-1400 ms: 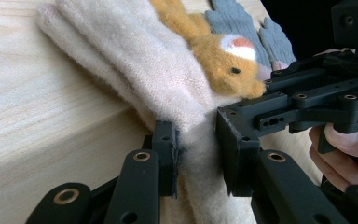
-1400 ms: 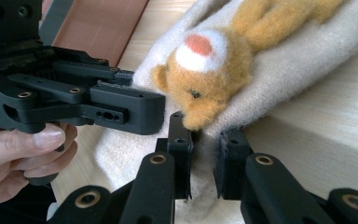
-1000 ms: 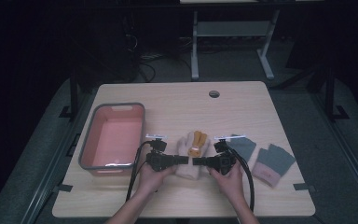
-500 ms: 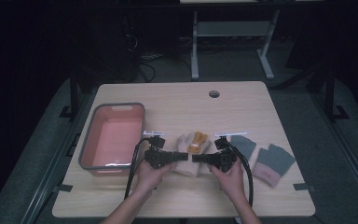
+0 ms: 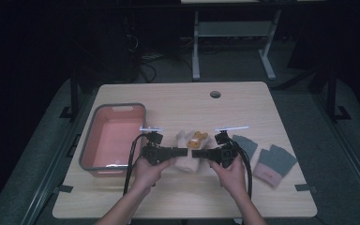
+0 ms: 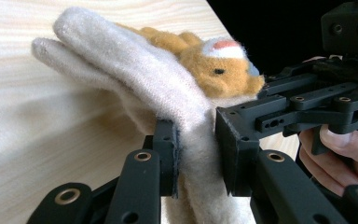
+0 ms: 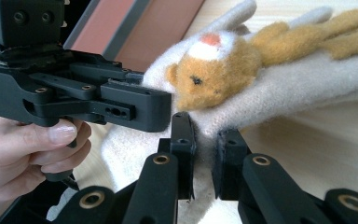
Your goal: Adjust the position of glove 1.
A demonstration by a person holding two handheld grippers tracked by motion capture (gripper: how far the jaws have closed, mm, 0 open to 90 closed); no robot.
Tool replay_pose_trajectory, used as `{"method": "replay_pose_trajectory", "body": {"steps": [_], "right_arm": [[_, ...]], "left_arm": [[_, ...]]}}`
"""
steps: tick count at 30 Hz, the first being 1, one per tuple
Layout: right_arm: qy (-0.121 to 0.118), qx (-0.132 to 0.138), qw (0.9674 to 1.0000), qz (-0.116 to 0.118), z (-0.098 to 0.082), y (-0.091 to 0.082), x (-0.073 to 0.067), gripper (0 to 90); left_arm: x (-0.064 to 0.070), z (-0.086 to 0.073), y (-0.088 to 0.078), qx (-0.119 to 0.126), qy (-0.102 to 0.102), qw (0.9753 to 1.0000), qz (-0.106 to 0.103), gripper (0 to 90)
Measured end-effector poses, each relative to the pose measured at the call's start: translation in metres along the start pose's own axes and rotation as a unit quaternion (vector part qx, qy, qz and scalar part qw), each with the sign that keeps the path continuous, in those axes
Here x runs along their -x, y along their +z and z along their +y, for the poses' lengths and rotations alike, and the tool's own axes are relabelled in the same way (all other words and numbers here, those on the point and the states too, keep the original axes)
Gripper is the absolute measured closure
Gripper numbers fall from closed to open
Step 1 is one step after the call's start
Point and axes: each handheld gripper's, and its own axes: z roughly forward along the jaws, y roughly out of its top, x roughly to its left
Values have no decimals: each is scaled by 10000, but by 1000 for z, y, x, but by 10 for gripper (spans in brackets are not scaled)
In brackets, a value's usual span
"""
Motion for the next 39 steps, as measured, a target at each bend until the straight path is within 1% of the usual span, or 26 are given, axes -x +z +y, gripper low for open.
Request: {"method": "replay_pose_trajectory", "body": {"steps": [5,10,13,18,19,20,21,23,24,25,28,31,37,38,39], "right_arm": [[-83,-12,10000,25,10,-1,-7,807],[-134,1,9999,45,18,-2,-13,808],[-179,45,9998,64,23,-3,-17,808],[-248,30,9996,97,32,-5,-25,808],[-257,24,9996,97,35,-5,-26,808],[-257,24,9996,97,35,-5,-26,808],[-298,24,9995,90,40,-5,-30,808],[-363,27,9993,84,44,-5,-34,808],[-363,27,9993,84,44,-5,-34,808],[-360,17,9993,106,48,-4,-38,808],[-389,-3,9991,137,54,-3,-42,808],[-476,-14,9988,136,60,-2,-47,808],[-582,-20,9981,199,73,-1,-55,808],[-582,-20,9981,199,73,-1,-55,808],[-581,-22,9980,230,77,0,-57,808]], "left_arm": [[1,7,-8,83,-5,10000,-20,705],[3,13,-14,114,63,9999,-7,705],[5,19,-20,169,106,9998,-14,705],[7,24,-27,238,123,9996,-9,705],[7,27,-31,281,116,9995,-19,705],[7,27,-31,281,116,9995,-19,705],[7,30,-34,331,110,9994,-17,705],[7,33,-39,355,110,9993,-18,705],[7,33,-39,355,110,9993,-18,705],[7,36,-43,381,127,9992,5,705],[7,40,-48,415,141,9990,5,705],[7,43,-54,496,108,9987,8,705],[8,53,-65,559,194,9982,60,706],[8,53,-65,559,194,9982,60,705],[8,54,-67,580,181,9981,66,705]]}}
